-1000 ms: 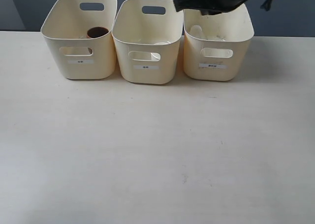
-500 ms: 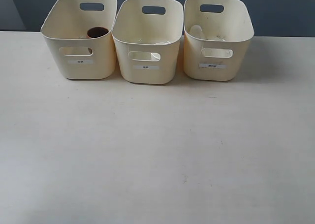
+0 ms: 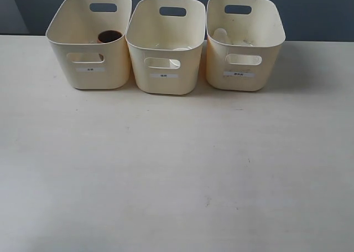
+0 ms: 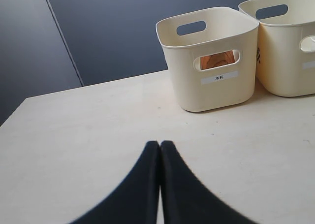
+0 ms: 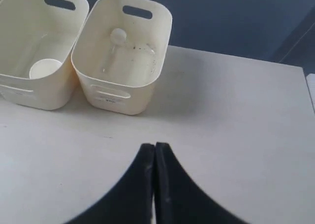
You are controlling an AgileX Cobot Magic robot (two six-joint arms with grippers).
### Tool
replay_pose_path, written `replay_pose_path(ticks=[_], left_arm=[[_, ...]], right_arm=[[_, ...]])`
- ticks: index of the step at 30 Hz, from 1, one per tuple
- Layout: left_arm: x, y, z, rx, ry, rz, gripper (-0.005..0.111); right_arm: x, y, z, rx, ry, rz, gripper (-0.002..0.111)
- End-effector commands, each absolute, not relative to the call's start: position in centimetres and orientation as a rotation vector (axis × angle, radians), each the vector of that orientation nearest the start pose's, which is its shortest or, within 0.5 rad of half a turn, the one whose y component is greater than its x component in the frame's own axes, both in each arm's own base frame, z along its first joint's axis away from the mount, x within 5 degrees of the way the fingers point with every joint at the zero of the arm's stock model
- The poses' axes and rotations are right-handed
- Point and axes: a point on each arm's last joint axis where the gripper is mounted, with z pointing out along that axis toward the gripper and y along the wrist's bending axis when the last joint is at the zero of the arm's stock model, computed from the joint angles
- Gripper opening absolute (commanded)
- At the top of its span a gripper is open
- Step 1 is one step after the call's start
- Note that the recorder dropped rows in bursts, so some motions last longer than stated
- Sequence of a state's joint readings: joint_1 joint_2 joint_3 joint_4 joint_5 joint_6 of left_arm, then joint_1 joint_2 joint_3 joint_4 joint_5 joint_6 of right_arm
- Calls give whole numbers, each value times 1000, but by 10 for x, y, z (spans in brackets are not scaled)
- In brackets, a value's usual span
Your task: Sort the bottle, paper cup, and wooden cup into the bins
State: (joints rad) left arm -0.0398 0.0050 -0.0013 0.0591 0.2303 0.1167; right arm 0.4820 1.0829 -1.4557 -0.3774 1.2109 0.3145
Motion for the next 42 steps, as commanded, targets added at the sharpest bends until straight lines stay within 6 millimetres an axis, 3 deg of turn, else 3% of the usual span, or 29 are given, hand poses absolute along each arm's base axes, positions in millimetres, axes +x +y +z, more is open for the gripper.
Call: replay_pose_path(ticks=[1, 5, 12, 17, 21, 30, 37, 42], left_arm=[[56, -1, 193, 179, 1700, 114, 0], [56, -1, 193, 179, 1700, 114, 0], [56, -1, 193, 179, 1700, 114, 0], [56, -1, 193, 179, 1700, 114, 0], [56, -1, 193, 179, 1700, 114, 0], [56, -1, 193, 179, 1700, 114, 0], [56, -1, 193, 179, 1700, 114, 0], [56, -1, 193, 179, 1702, 114, 0]], right_arm=[[143, 38, 478, -129, 2163, -21, -1], [117, 23, 469, -120, 2139, -29, -1], [72, -3, 404, -106, 2078, -49, -1], [58, -4, 367, -87, 2104, 40, -1], [62, 4, 328, -74, 2101, 145, -1], [50, 5, 325, -56, 2074, 262, -1], [56, 17, 306, -63, 2033, 397, -1], [57, 20, 311, -59, 1980, 456, -1]])
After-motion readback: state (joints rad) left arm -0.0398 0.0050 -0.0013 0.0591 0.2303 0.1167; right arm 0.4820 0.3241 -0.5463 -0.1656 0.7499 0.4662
